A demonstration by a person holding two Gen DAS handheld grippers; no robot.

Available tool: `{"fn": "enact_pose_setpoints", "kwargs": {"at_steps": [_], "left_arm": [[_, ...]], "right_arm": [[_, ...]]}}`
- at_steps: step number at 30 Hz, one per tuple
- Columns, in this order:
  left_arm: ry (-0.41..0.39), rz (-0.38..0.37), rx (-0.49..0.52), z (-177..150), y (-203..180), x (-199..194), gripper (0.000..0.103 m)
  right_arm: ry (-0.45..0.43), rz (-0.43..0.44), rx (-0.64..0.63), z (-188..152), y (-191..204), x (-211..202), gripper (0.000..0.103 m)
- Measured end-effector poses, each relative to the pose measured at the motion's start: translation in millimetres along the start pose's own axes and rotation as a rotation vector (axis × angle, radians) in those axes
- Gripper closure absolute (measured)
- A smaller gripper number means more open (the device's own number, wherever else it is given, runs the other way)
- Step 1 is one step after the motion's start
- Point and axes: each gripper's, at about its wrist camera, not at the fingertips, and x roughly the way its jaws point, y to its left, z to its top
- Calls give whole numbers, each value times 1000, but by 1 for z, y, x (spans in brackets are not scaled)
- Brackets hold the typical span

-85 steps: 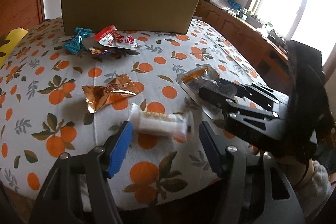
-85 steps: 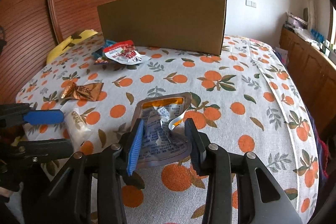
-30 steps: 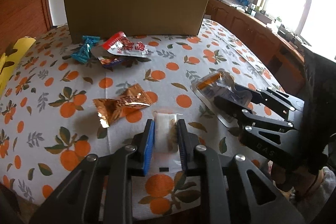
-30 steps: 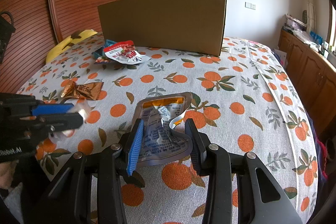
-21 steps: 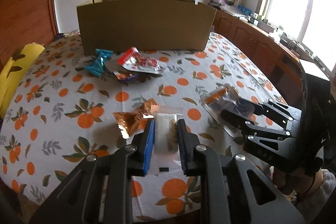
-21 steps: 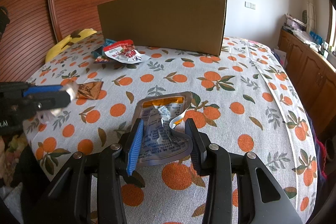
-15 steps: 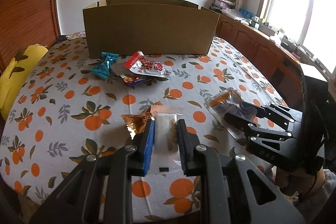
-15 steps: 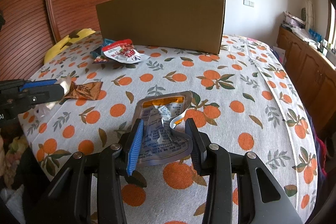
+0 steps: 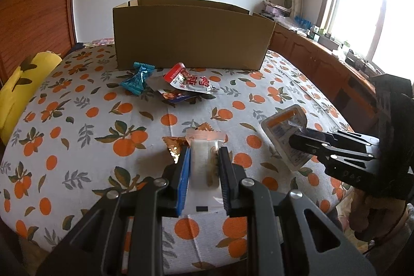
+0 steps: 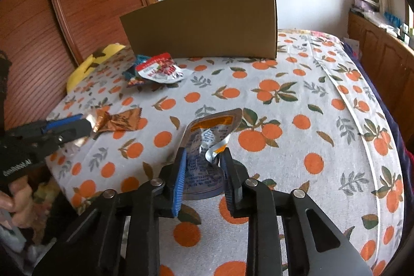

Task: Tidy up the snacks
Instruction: 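Carry the white bar packet and silver pouch over the box with both tools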

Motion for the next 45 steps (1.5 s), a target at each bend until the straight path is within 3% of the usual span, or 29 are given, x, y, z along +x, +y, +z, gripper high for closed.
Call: {"fn": "enact_pose_setpoints", "kwargs": {"at_steps": [11, 23, 35, 45], "left_arm": [[-31, -5, 5, 12, 8, -10, 84], [-127, -12, 95, 81, 13, -15, 84], [-182, -37, 166, 145, 13, 18, 84], [-193, -55, 160, 190, 29, 59, 84]], "right_arm": [[-28, 6, -36, 15, 18, -13, 81], [-135, -5, -105, 83, 18, -46, 80], [-175, -22, -149, 142, 11, -32, 80], [-191, -33, -163, 185, 1, -6, 80]]}}
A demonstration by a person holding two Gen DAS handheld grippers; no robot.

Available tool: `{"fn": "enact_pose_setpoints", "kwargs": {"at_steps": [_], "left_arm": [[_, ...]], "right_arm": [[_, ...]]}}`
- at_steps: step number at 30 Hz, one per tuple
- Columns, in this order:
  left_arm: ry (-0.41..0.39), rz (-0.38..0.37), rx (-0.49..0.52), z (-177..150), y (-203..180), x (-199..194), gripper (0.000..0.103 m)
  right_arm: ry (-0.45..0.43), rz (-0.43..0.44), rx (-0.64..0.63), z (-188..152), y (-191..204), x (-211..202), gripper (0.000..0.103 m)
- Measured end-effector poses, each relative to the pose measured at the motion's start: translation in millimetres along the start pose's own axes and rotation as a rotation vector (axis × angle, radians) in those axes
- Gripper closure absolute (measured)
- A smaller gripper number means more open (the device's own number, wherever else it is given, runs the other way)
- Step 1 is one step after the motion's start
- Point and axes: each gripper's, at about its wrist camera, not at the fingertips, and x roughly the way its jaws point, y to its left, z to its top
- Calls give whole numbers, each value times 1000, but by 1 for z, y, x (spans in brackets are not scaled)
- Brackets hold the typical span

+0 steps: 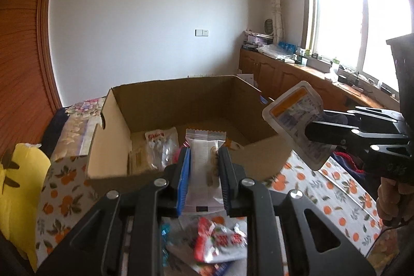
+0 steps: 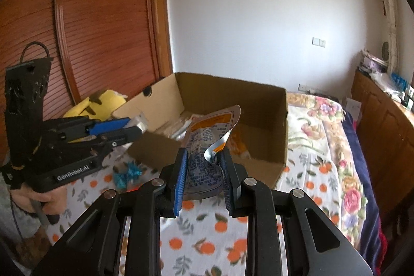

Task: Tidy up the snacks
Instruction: 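Carry the white bar packet and silver pouch over the box with both tools, then open both tools over the box to drop the bar packet and silver pouch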

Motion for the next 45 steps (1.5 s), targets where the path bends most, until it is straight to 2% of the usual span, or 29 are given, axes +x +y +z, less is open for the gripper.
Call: {"fn": "enact_pose_setpoints", "kwargs": {"at_steps": [7, 12, 23, 32, 39, 45], "left_arm": [[-17, 28, -49, 20, 31, 26, 84], [-1, 34, -61, 25, 45, 41, 84], [48, 18, -99, 14, 58, 61, 78], [62, 12, -82, 11, 51, 59, 68], [55, 20, -67, 8, 44, 50, 59], [51, 34, -51, 5, 39, 37, 56]], "right_arm": [[-23, -10, 20, 22, -11, 29, 80], [-3, -22, 18, 27, -17, 56, 80], [57, -52, 70, 21, -33, 93, 80], [100, -57, 70, 12, -33, 106, 79], [96, -67, 58, 12, -32, 103, 76], [66, -60, 47, 14, -24, 88, 72]]}}
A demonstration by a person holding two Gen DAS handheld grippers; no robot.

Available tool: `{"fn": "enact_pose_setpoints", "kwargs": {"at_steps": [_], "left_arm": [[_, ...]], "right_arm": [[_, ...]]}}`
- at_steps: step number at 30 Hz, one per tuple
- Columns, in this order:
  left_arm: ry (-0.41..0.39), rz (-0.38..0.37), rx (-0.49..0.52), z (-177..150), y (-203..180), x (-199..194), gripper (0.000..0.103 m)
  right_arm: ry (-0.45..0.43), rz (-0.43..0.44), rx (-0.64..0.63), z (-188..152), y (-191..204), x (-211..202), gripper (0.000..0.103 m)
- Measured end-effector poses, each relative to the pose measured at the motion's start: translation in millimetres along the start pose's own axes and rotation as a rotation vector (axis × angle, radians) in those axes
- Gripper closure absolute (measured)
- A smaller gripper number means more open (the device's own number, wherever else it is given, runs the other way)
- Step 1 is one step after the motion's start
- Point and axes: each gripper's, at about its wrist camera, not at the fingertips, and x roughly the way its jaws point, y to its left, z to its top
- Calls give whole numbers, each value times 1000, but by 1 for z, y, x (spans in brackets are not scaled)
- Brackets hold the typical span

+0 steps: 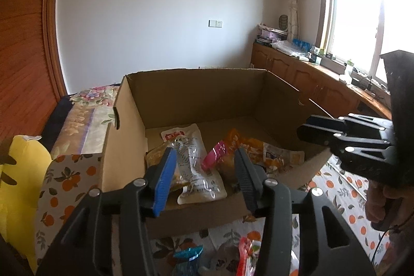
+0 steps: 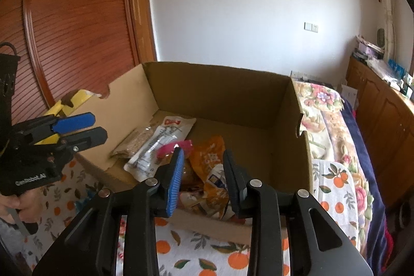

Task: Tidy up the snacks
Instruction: 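Open both tools over the box to drop the bar packet and silver pouch, then move both tools back to the table toward the two duck gizzard pouches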

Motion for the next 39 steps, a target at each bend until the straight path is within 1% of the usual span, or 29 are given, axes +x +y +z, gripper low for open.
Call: {"fn": "enact_pose_setpoints", "kwargs": {"at_steps": [7, 9, 12, 13, 14, 19, 25, 28, 30, 32, 33, 39], "left_arm": [[-11, 22, 5, -6, 0, -38, 55], [-9, 28, 9, -10, -1, -47, 54], [4, 49, 23, -23, -2, -58, 53], [11, 51, 26, -27, -3, -60, 52], [19, 53, 30, -32, -4, -62, 52], [57, 61, 34, -63, -3, -63, 50], [112, 66, -2, -94, 5, -59, 50], [131, 79, -21, -105, 10, -56, 49], [147, 82, -36, -111, 13, -53, 49], [157, 79, -51, -116, 18, -51, 50], [160, 79, -57, -118, 20, -51, 49], [175, 79, -67, -126, 25, -49, 49]], "right_arm": [[-36, 24, -18, 0, 20, -40, 69], [-40, 42, -17, -3, 26, -52, 66], [-21, 81, -10, -13, 34, -61, 60], [-5, 98, -12, -19, 37, -62, 56], [11, 113, -16, -24, 40, -61, 53], [93, 140, -40, -53, 59, -46, 50], [169, 154, -51, -80, 74, -18, 49], [188, 159, -56, -87, 78, -10, 48], [200, 162, -56, -90, 81, -5, 43], [207, 162, -53, -93, 83, 0, 35], [210, 160, -52, -94, 84, 2, 33], [250, 167, -83, -97, 95, 18, 31]]}}
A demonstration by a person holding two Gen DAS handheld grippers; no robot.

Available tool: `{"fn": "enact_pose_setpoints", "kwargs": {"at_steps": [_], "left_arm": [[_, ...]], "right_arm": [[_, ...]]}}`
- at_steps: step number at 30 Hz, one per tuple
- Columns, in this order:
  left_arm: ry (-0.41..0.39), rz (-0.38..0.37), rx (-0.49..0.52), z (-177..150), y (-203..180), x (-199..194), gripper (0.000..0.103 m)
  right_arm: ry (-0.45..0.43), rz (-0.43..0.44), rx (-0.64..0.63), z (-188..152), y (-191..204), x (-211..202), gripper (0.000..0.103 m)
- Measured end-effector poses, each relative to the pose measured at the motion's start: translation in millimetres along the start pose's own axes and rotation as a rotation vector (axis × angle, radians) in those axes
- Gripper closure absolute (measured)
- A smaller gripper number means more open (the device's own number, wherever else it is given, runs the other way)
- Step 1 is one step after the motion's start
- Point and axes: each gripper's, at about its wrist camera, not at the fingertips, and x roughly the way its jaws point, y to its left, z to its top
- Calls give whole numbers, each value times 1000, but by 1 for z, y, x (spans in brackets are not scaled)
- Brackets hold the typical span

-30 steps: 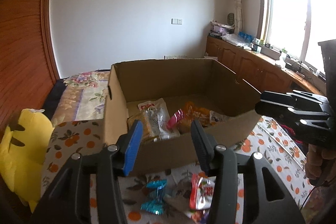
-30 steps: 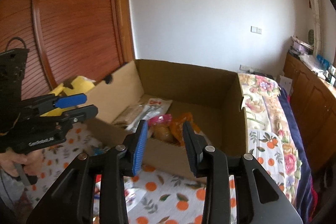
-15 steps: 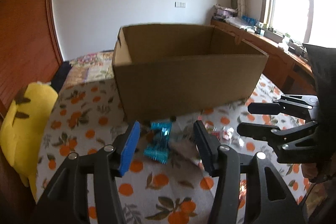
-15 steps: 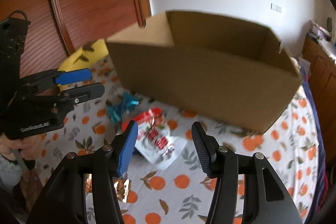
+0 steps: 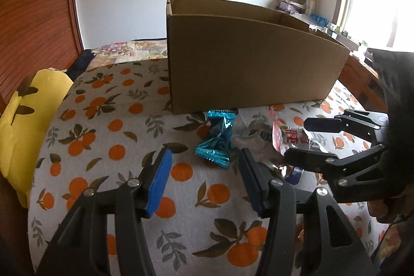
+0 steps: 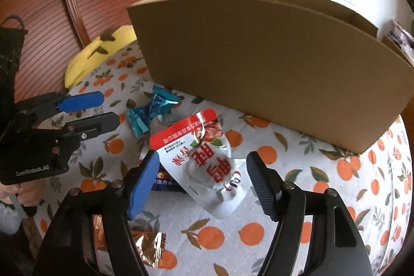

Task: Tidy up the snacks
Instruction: 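Move both tools back to the table toward the two duck gizzard pouches, then grasp the white-blue duck pouch with the left tool while the right tool grasps the red-white pouch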

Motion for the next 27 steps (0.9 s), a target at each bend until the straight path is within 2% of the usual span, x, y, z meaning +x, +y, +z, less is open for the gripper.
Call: {"fn": "enact_pose_setpoints", "kwargs": {"at_steps": [4, 15, 18, 19, 20, 23, 27], "left_arm": [[8, 0, 0, -2, 1, 1, 49], [22, -15, 12, -7, -8, 2, 49], [20, -24, 13, -6, -11, 1, 49], [22, -25, 15, -7, -13, 1, 49], [23, -26, 17, -6, -14, 1, 49], [28, -31, 24, -6, -20, 2, 49], [23, -37, 44, -4, -31, -1, 49]], "right_arm": [[30, -10, -42, 0, 7, 10, 25], [48, 15, -43, 3, 3, 15, 23], [58, -3, -48, 1, 3, 13, 35], [58, -3, -46, 0, 2, 11, 47], [57, 0, -40, 0, 0, 8, 53], [59, 22, -25, -3, -4, 3, 59], [42, 20, -22, -8, -7, -6, 61]]}}
